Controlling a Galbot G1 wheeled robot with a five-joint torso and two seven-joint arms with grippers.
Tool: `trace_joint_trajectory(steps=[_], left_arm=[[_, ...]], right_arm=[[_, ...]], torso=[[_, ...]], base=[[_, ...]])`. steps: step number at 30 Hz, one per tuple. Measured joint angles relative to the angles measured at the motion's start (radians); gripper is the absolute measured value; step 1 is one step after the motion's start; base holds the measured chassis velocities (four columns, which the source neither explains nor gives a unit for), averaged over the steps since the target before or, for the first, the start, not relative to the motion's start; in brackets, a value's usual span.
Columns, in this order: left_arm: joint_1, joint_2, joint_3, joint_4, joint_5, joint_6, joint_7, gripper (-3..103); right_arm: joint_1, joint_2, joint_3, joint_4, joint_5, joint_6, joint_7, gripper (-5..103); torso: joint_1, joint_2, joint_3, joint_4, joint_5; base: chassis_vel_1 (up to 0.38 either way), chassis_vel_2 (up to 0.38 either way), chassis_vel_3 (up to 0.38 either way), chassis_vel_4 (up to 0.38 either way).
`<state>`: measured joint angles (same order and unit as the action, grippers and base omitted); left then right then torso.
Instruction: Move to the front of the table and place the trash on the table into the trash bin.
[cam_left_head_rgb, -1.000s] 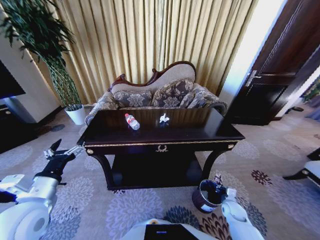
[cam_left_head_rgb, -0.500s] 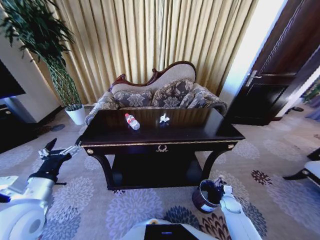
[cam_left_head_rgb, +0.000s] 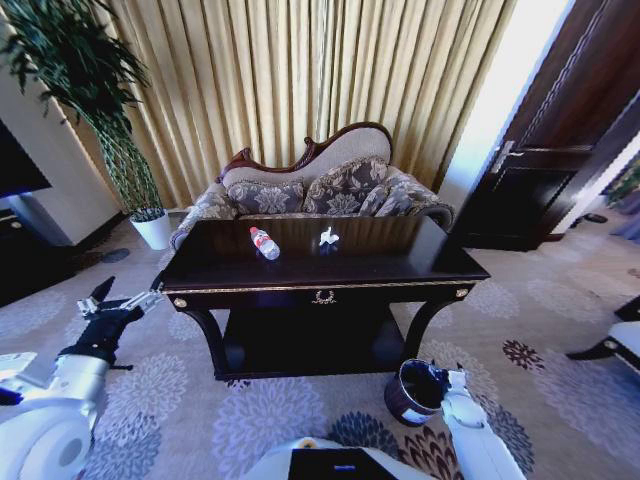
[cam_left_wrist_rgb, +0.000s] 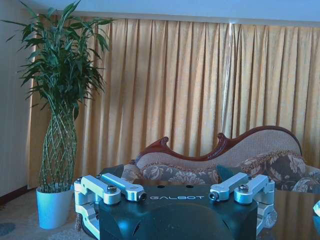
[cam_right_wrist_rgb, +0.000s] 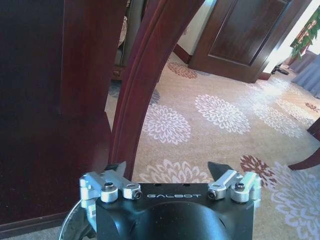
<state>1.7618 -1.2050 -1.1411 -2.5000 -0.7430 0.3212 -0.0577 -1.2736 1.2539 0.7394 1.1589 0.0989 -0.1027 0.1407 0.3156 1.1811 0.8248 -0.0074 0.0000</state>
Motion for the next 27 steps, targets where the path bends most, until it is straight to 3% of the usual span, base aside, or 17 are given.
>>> trace_joint_trajectory(steps=[2, 6, 9, 11, 13, 14, 19, 23, 27], left_arm=[[0.000, 0.000, 0.000, 0.000, 0.000, 0.000, 0.001, 100], [-0.003, 0.000, -0.001, 0.000, -0.001, 0.000, 0.001, 100], [-0.003, -0.001, 0.000, 0.000, -0.001, 0.000, 0.001, 100], [-0.004, -0.003, 0.005, 0.000, 0.000, 0.000, 0.001, 100], [-0.007, -0.007, 0.016, 0.000, 0.000, 0.000, 0.002, 100], [-0.007, -0.007, 0.016, 0.000, 0.000, 0.000, 0.002, 100], [-0.016, -0.006, 0.025, 0.000, -0.001, 0.001, 0.002, 100], [-0.016, -0.007, 0.018, 0.000, -0.003, 0.001, 0.003, 100], [-0.009, -0.012, 0.010, 0.000, -0.004, -0.006, 0.007, 100]], right_arm=[[-0.004, -0.001, 0.000, 0.003, 0.005, 0.000, 0.000, 99], [-0.019, -0.011, 0.000, 0.027, 0.020, -0.001, 0.000, 100], [-0.042, -0.025, 0.000, 0.106, 0.091, -0.009, -0.001, 100], [-0.071, -0.037, 0.007, 0.242, 0.186, -0.054, -0.001, 100], [-0.111, -0.054, 0.023, 0.453, 0.296, -0.156, -0.001, 100], [-0.111, -0.054, 0.023, 0.453, 0.296, -0.156, -0.001, 100], [-0.167, -0.065, 0.041, 0.827, 0.385, -0.266, -0.004, 100], [-0.170, -0.072, 0.042, 1.012, 0.432, -0.333, -0.002, 100], [-0.178, -0.090, 0.038, 1.189, 0.464, -0.362, 0.006, 100]], torso=[[0.000, 0.000, 0.000, 0.0000, 0.0000], [0.000, 0.000, 0.000, -0.0001, 0.0003], [0.000, 0.000, 0.000, -0.0003, 0.0005], [0.000, 0.000, 0.000, -0.0002, 0.0002], [0.000, 0.000, 0.000, 0.0000, -0.0004], [0.000, 0.000, 0.000, 0.0000, -0.0004], [0.000, 0.000, 0.000, -0.0001, -0.0002], [0.000, 0.000, 0.000, -0.0002, 0.0004], [0.000, 0.000, 0.000, 0.0002, -0.0003]], base=[[0.000, 0.000, 0.000, 0.000], [0.000, 0.000, 0.000, 0.000], [0.000, 0.000, 0.000, 0.000], [0.000, 0.000, 0.000, 0.000], [0.000, 0.000, 0.000, 0.000], [0.000, 0.000, 0.000, 0.000], [0.000, 0.000, 0.000, 0.000], [0.000, 0.000, 0.000, 0.000], [0.000, 0.000, 0.000, 0.000]])
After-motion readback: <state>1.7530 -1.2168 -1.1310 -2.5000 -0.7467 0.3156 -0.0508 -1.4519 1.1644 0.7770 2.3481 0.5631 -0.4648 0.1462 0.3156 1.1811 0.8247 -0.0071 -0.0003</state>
